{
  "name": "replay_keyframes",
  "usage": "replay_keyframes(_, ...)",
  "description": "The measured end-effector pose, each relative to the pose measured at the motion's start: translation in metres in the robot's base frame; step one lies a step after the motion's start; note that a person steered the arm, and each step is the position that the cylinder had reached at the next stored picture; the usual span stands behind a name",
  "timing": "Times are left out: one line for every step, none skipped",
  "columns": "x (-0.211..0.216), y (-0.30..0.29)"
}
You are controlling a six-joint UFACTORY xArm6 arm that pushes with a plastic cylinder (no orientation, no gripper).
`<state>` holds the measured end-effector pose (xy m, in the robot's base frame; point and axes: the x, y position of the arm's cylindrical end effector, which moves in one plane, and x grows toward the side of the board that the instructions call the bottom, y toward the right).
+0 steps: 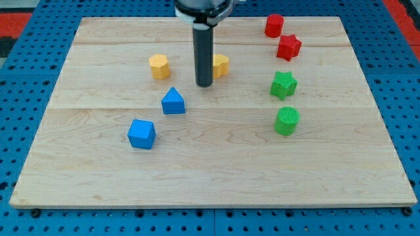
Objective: Place the blue triangle parallel to yellow hexagon
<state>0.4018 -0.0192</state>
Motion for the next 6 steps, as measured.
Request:
replay_keyframes(0.04, -0.014)
replay_keyframes(0.021, -0.063)
replay_keyframes(0.011, -0.107)
replay_keyframes(0.018, -0.099)
replay_keyframes(0.026, -0.1)
replay_keyframes(0.033, -0.1)
